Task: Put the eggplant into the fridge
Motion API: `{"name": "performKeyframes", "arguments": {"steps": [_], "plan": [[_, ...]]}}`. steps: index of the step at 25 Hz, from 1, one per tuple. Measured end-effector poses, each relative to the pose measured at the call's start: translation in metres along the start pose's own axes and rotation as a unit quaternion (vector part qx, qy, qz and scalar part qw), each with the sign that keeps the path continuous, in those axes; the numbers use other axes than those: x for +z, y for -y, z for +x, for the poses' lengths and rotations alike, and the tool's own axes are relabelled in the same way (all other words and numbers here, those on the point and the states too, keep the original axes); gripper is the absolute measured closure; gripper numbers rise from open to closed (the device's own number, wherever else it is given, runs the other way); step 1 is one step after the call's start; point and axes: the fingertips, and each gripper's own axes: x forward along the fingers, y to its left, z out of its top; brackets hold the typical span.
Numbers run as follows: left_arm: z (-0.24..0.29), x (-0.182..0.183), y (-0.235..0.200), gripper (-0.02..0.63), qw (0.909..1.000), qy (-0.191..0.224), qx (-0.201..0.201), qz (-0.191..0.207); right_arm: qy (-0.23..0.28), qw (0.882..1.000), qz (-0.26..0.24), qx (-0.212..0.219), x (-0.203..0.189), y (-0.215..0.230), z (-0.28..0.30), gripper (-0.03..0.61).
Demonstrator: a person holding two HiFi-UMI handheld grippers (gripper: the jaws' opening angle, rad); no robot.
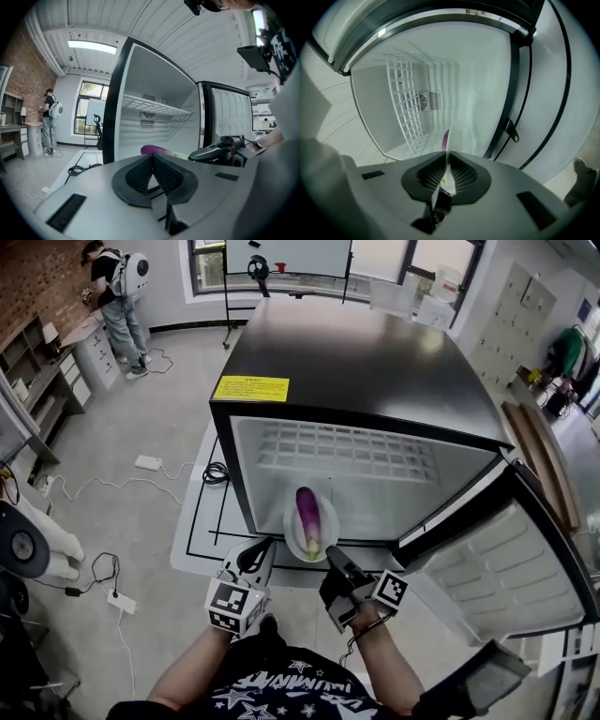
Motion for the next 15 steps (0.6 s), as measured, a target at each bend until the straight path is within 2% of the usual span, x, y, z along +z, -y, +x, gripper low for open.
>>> {"name": "performKeyframes", "arguments": {"steps": [5,15], "plan": [[0.015,-0.005,0.004,0.604,0.9997,-0.006,-0.022,0.007,0.001,1.0,-0.003,-0.016,0.006,0.011,0.013,0.556],[0.043,-0.011,0.001,0.604,0.9985,-0.025,-0.049,-0.007,-0.003,0.999,-0.012,-0.047,0.018,0.032,0.045,0.555]]}}
